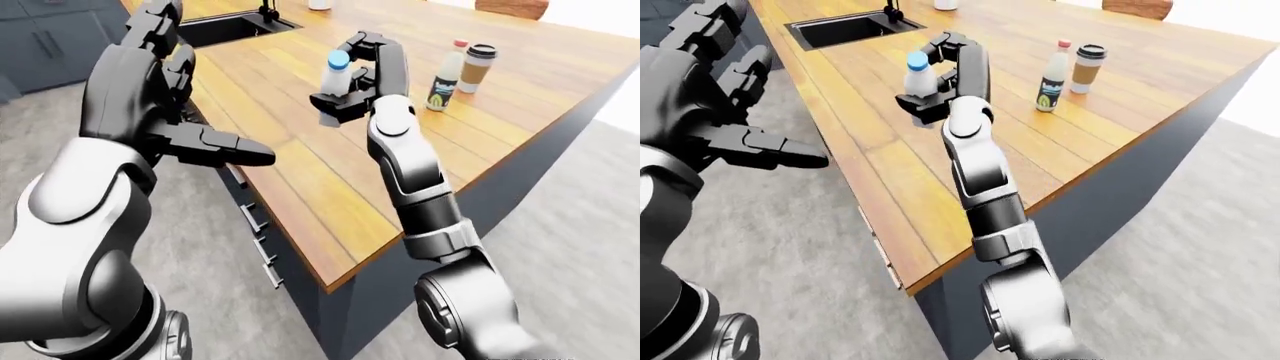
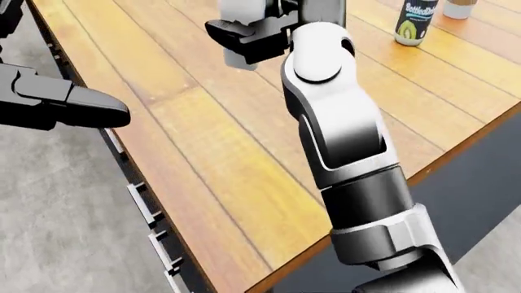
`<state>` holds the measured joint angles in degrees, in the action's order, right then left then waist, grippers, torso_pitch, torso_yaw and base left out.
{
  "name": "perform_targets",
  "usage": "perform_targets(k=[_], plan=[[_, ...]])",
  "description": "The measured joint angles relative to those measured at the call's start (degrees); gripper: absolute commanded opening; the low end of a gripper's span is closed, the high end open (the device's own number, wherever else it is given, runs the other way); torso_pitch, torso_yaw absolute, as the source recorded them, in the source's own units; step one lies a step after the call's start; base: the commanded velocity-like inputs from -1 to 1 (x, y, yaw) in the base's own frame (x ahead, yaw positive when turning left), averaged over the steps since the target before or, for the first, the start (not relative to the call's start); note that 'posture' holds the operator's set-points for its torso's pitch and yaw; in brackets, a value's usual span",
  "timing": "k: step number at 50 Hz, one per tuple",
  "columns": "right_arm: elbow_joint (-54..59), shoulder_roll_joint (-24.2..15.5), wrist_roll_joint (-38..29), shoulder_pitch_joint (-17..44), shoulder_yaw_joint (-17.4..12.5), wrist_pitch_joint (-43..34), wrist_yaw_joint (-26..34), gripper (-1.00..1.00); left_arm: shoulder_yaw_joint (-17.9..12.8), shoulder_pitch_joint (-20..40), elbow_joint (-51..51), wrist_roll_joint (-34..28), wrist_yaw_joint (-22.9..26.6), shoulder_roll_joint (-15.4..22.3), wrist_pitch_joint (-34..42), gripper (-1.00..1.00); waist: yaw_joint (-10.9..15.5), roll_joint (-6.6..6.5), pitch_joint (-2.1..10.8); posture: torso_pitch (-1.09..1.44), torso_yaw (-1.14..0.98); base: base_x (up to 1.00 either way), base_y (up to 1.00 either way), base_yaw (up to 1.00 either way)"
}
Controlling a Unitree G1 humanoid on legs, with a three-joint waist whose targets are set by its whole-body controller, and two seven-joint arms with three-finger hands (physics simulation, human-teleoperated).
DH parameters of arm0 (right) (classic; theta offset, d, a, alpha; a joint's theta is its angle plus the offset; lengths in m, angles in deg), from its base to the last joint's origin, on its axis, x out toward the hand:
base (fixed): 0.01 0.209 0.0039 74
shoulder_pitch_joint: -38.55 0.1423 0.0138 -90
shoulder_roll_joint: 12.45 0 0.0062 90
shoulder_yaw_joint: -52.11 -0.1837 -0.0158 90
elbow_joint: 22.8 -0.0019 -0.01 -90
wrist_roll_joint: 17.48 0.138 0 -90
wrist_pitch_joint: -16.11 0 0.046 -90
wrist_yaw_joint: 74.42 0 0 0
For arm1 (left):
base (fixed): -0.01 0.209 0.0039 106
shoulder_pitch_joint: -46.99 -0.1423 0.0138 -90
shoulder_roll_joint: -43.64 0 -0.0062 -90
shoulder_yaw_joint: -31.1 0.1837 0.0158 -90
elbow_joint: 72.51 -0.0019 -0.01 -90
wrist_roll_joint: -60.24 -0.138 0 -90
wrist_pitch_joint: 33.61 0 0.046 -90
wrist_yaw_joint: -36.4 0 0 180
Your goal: Move the drinks to the dining counter.
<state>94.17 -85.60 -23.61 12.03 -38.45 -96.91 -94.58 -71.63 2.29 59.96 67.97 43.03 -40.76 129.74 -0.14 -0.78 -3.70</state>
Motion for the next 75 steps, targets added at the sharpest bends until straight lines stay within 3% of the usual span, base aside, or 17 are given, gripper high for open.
perform_targets(k=[16, 51, 55, 60, 63, 75], plan=[[14.14, -1.48, -0.52, 1.17, -1.14, 4.27, -4.56, -1.0, -0.08, -0.05, 0.19, 0.34, -0.24, 0.23, -0.04, 1.0, 0.16, -0.13, 0.05, 0.0, 0.0, 0.0, 0.0, 0.0], [20.66, -0.66, -1.52, 1.95, -0.7, 4.92, -4.1, -1.0, -1.35, 0.0, 0.38, 1.88, -0.41, 1.83, 0.28, 1.0, 0.16, -0.6, 0.75, 0.0, 0.0, 0.0, 0.0, 0.0], [20.29, -0.75, -1.56, 1.78, -0.65, 4.51, -3.83, -0.92, -1.14, -0.07, 0.17, 1.89, -0.55, 1.7, 0.07, 1.0, 0.16, -0.53, 0.83, 0.0, 0.0, 0.0, 0.0, 0.0], [20.09, -0.89, -1.62, 1.53, -0.58, 4.58, -3.29, -0.55, -1.34, -0.04, 0.4, 2.08, -0.49, 1.9, 0.32, 1.0, 0.17, -0.5, 0.91, 0.0, 0.0, 0.0, 0.0, 0.0], [18.91, -1.1, -1.8, 1.09, -0.44, 3.69, -2.84, -0.44, -1.42, 0.54, 0.4, 2.14, -0.55, 2.1, 0.6, 1.0, 0.26, -0.46, 0.84, 0.0, 0.0, 0.0, 0.0, 0.0], [17.52, -2.15, -2.57, 0.16, -0.82, 2.84, -1.8, -0.39, -0.96, 1.54, 0.25, 2.24, -0.83, 2.35, 1.25, 1.0, 0.27, -0.41, 0.78, 0.0, 0.0, 0.0, 0.0, 0.0]])
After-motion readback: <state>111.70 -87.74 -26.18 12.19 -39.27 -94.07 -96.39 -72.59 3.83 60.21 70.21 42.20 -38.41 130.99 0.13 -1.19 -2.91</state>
